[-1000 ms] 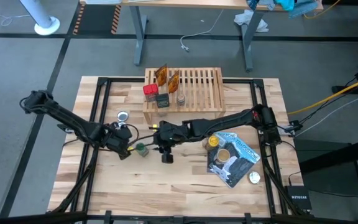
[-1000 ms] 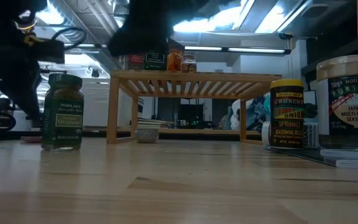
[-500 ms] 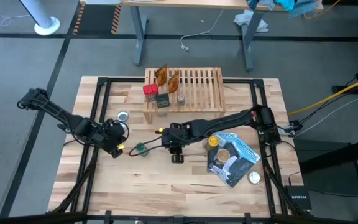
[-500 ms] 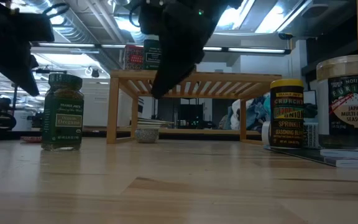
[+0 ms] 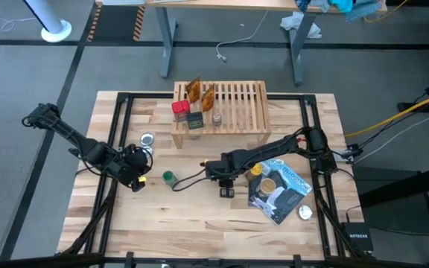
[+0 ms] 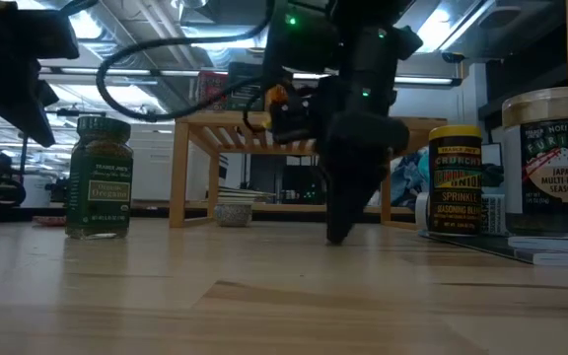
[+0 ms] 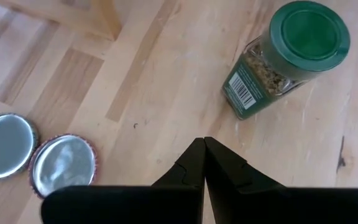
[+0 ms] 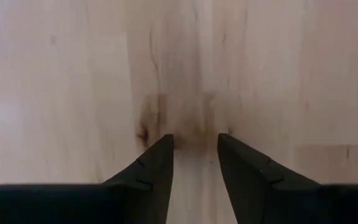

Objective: Shelf spices
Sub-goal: Put the green seasoning bottle on the shelf

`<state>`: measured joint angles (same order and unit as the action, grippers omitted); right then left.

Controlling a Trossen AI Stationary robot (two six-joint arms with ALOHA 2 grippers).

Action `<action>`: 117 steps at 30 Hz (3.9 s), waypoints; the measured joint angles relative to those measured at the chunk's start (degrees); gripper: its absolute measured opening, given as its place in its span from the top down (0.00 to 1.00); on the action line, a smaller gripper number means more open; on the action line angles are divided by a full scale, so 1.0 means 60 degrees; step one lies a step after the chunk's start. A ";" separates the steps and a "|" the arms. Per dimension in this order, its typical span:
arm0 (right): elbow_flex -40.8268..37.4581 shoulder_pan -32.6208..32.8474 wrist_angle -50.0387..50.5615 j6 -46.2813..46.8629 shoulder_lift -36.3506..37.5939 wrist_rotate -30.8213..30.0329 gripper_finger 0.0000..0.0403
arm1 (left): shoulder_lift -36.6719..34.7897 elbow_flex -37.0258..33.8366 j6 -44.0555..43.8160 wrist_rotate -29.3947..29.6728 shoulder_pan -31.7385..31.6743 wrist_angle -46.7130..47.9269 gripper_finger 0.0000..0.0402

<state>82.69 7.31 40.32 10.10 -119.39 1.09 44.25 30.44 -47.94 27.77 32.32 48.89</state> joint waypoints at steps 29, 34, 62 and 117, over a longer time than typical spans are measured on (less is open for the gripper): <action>-0.0013 0.0087 -0.5815 -0.0680 -0.0019 -0.0774 0.67 | 0.0007 0.0000 -0.0255 -0.0016 0.0000 -0.0037 1.00; -0.0006 -0.0031 -0.6223 -0.0711 -0.0005 -0.0492 0.67 | 0.0007 0.0000 -0.0259 -0.0018 0.0000 -0.0037 1.00; -0.0006 -0.0230 -0.8399 -0.1132 -0.0442 0.1092 0.59 | 0.0007 -0.0004 -0.0259 -0.0018 0.0000 -0.0031 1.00; -0.0006 -0.0849 -1.2183 -0.1743 -0.1804 0.2505 0.01 | 0.0007 -0.0007 -0.0259 -0.0018 0.0000 -0.0034 1.00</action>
<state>82.65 2.22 -32.77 -0.36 -130.21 16.12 44.29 30.39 -49.50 27.66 32.32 48.69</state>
